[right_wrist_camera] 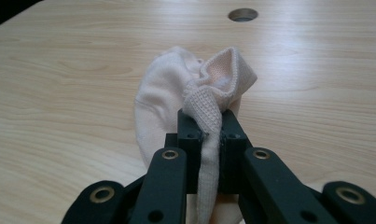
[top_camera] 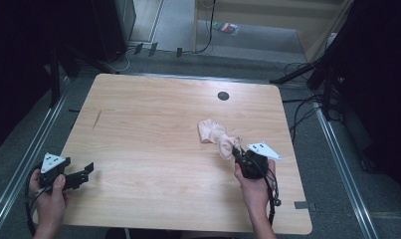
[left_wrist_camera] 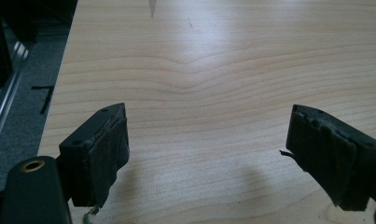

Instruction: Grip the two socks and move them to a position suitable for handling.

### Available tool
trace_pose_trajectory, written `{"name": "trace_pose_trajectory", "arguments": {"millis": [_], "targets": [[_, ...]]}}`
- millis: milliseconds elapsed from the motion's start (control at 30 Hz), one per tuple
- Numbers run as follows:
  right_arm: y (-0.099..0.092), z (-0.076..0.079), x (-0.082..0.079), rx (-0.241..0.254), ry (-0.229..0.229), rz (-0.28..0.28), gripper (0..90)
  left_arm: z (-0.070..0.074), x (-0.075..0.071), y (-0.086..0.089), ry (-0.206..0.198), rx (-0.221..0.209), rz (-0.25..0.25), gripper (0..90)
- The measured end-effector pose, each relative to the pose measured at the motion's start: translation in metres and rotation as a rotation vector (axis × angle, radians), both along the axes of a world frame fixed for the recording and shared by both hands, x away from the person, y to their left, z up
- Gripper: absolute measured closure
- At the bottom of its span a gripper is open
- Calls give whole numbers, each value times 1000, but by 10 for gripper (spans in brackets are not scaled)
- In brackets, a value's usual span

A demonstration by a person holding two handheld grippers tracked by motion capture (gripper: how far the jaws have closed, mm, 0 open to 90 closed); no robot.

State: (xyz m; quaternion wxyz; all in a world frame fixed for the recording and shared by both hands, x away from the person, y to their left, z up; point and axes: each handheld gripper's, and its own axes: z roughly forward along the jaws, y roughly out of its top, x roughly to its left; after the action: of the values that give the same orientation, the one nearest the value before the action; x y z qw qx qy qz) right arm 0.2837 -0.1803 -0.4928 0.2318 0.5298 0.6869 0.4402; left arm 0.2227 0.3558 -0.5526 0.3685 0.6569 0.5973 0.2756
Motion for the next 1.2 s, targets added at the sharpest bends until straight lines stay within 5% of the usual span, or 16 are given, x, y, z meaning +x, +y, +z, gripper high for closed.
{"name": "trace_pose_trajectory", "arguments": {"millis": [300, 700, 833, 1200], "targets": [[37, 7, -22, 4, 14, 81, 837, 0, -1, 0, -14, -7, -6, 135], [83, -3, -41, -12, 38, 173, 837, 4, -5, -4, -59, -6, 12, 134], [96, -8, -47, -22, 48, 198, 837, 11, -8, -22, -92, 10, -24, 134], [132, -25, -63, -57, 74, 261, 836, 28, -19, -94, -146, -49, -198, 134]]}}
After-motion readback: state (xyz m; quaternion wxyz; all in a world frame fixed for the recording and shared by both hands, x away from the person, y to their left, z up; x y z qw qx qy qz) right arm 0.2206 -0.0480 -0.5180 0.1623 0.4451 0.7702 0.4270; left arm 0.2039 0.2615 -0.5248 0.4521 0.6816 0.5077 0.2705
